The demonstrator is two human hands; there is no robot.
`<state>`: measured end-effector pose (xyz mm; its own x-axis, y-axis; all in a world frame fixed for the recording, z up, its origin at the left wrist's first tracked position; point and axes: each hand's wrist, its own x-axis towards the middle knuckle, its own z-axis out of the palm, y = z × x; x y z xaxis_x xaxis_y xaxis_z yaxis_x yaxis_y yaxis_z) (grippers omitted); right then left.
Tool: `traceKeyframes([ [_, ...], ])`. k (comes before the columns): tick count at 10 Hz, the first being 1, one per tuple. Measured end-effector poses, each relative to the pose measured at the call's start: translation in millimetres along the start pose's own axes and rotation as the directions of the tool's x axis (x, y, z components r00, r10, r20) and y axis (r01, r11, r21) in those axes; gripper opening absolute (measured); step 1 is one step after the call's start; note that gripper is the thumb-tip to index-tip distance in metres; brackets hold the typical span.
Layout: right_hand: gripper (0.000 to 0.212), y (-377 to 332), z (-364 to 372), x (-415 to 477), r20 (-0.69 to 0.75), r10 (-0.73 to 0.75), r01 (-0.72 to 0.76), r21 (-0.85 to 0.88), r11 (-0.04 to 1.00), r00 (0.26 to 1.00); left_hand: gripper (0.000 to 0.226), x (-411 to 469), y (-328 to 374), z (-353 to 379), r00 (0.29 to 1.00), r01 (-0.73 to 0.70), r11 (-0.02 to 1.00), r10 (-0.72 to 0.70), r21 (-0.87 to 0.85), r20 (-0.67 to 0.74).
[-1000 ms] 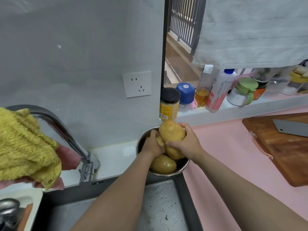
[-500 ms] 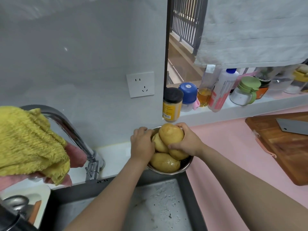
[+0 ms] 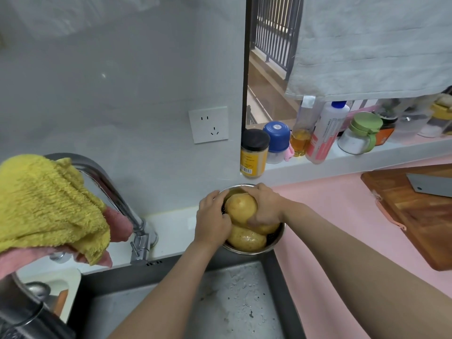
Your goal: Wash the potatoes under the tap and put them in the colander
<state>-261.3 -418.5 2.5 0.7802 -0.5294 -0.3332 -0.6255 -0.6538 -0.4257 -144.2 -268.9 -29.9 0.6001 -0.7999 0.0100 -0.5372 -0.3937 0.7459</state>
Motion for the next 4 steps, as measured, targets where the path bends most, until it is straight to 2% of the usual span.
traceKeyframes([
  [1, 0.103, 3.3, 10.2, -8.9, -0.106, -0.066, 0.067, 0.007, 0.998, 0.992, 0.064, -3.7, 2.9, -1.6, 0.993, -0.079, 0.995, 0.084, -0.06, 0.083],
  [2, 0.107, 3.3, 20.4, -16.5, -0.152, -0.079, 0.072, -0.048, 0.996, 0.985, 0.072, -3.9, -1.1, 0.0, 0.971, -0.036, 0.999, 0.033, 0.01, 0.237],
  [3, 0.118, 2.5, 21.2, -18.8, -0.162, -0.046, 0.04, -0.04, 0.998, 0.986, 0.074, -0.5, 0.1, -6.9, 0.976, -0.048, 0.998, 0.038, 0.042, 0.215],
  [4, 0.115, -4.8, 14.6, -27.7, -0.205, -0.031, 0.028, -0.014, 1.0, 0.978, 0.069, -1.1, 9.7, -22.2, 0.982, -0.015, 0.999, 0.01, 0.028, 0.188],
])
